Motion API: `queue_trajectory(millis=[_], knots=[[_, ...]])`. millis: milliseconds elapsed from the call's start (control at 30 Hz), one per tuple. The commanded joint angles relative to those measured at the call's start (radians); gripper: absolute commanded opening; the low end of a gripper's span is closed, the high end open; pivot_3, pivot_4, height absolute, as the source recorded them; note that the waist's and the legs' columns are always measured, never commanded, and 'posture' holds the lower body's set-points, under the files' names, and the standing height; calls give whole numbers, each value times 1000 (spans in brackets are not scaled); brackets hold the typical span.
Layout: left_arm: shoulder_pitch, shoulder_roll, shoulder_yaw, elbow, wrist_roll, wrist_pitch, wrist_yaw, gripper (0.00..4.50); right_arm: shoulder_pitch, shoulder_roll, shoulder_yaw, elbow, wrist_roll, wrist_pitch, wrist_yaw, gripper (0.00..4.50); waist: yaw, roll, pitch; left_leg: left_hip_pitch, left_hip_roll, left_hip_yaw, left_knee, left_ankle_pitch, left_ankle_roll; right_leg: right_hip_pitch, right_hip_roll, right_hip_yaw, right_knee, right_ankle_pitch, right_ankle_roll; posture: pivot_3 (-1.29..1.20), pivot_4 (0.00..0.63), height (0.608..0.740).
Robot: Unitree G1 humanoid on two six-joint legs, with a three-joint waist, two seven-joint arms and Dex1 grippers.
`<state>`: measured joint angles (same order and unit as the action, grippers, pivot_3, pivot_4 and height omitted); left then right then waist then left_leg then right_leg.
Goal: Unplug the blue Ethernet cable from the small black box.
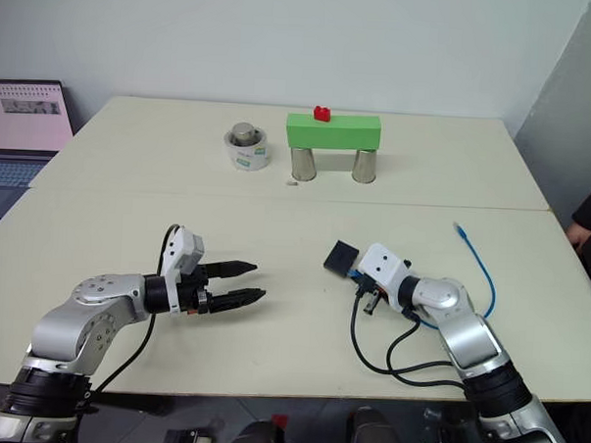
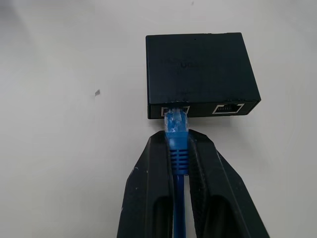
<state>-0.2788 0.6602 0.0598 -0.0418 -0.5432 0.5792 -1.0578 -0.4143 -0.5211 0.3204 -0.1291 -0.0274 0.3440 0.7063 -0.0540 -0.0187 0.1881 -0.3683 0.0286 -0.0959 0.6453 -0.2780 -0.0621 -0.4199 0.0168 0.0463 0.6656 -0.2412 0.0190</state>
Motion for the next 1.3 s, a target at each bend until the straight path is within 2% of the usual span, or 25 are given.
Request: queue_trajectory(millis=[33,133,300,467,633,667,700,767,1067,1200,1267,1300], knots=[[-48,-20,56,-17,-140,131,-7,3743,-40,-76,58,-10,-153,-405,-10,139,-1,0,0,0,0,0,0,0,0,0,0,0,0,0,0,0,150,740],[-75,-33,58,-12,-182,183,-4,3743,-67,-119,98,31,-247,-637,-30,138,-2,0,0,0,0,1,0,0,0,0,0,0,0,0,0,0,150,740],[-97,-54,5,-38,-191,215,-21,3743,-106,-103,110,80,-312,-827,-64,138,0,0,0,0,0,0,0,0,0,0,0,1,0,0,0,0,150,740],[-110,-69,-30,-48,-183,215,-45,3743,-122,-85,104,103,-330,-864,-55,138,4,0,0,1,0,0,1,0,0,1,0,1,1,0,0,0,150,740],[-128,-97,-10,-22,-196,216,-29,3743,-121,-72,95,101,-332,-861,-55,138,6,0,0,1,0,0,1,0,0,1,0,1,1,0,0,0,150,740],[-131,-101,-5,-18,-200,218,-28,3378,-120,-70,94,100,-333,-860,-55,138,6,0,0,1,0,0,1,0,0,1,0,1,1,0,0,0,150,740],[-133,-104,-1,-16,-202,219,-27,3355,-120,-69,93,99,-333,-859,-54,138,6,0,0,1,0,0,1,0,0,1,0,1,1,0,0,0,150,740],[-132,-102,6,-11,-209,226,-37,2775,-116,-68,89,101,-337,-859,-56,138,6,0,0,1,0,0,1,0,0,1,0,1,1,0,0,0,150,740],[-116,-90,-6,-10,-213,227,-62,807,-122,-67,81,111,-354,-870,-67,138,6,0,0,1,0,0,1,0,0,1,0,1,1,0,0,0,150,740],[-115,-79,-35,1,-184,210,-83,790,-133,-84,88,132,-413,-941,-99,138,6,0,0,1,0,0,1,0,0,1,0,1,1,0,0,0,150,740],[-121,-80,-48,17,-168,197,-93,790,-129,-89,83,137,-420,-960,-108,842,6,0,0,1,-1,0,1,0,0,1,0,1,1,0,0,0,150,740],[-128,-80,-52,28,-162,191,-97,790,-127,-95,83,134,-415,-963,-98,1021,6,0,0,1,-1,0,1,0,0,1,0,1,1,0,0,0,150,740]])
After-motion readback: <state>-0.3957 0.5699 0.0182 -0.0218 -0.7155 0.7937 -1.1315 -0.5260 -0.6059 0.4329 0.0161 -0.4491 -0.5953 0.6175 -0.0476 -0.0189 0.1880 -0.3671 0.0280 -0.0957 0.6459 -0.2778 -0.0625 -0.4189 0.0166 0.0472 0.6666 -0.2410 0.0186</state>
